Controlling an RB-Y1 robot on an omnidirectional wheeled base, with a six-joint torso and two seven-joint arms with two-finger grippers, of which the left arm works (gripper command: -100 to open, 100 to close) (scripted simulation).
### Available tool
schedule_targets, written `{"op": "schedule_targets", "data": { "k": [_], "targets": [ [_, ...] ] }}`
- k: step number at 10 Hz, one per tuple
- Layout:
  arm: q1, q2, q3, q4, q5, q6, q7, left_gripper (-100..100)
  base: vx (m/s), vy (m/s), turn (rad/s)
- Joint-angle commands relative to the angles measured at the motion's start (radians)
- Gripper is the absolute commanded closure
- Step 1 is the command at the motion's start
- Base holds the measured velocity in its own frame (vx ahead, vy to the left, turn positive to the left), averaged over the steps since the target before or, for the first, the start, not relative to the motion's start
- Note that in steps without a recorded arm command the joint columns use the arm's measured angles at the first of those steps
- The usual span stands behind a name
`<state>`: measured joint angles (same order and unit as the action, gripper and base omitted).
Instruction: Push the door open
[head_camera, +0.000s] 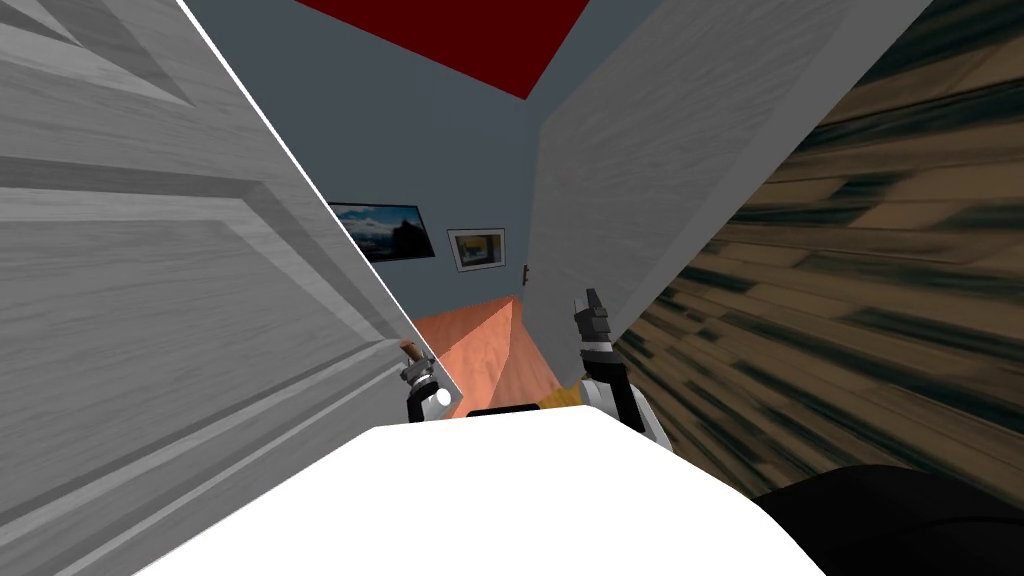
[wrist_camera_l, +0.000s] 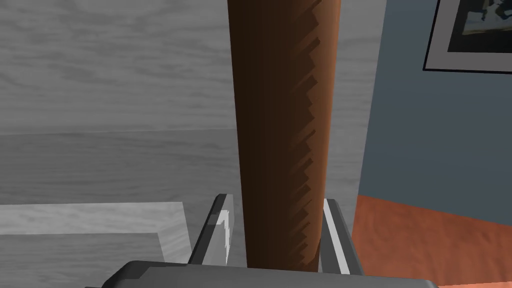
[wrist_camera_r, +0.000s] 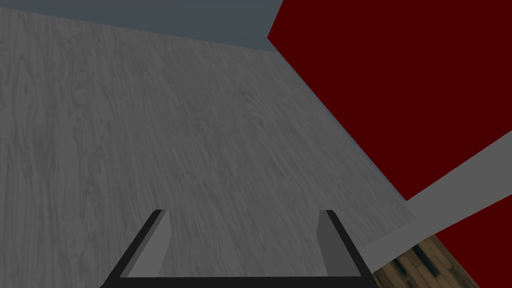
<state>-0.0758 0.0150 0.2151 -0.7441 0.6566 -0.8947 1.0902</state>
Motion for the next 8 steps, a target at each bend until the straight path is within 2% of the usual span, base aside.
{"op": "schedule_targets", "data": {
  "k": [1, 3, 5, 6, 7, 8],
  "targets": [
    [0.005, 0.009, 0.029, -0.013, 0.009, -0.006, -0.010, 100, 0.109, 0.019, 0.000],
    [0.016, -0.005, 0.055, -0.028, 0.015, -0.007, -0.021, 100, 0.110, 0.021, -0.011],
    [0.016, -0.005, 0.055, -0.028, 0.015, -0.007, -0.021, 100, 0.074, 0.015, 0.004],
    [0.025, -0.020, 0.077, -0.041, 0.020, -0.008, -0.030, 100, 0.095, 0.006, -0.013],
    [0.028, -0.024, 0.084, -0.045, 0.021, -0.008, -0.033, 100, 0.150, 0.021, 0.001],
    [0.036, -0.039, 0.102, -0.056, 0.026, -0.009, -0.041, 100, 0.192, 0.029, 0.008]
  ]
}}
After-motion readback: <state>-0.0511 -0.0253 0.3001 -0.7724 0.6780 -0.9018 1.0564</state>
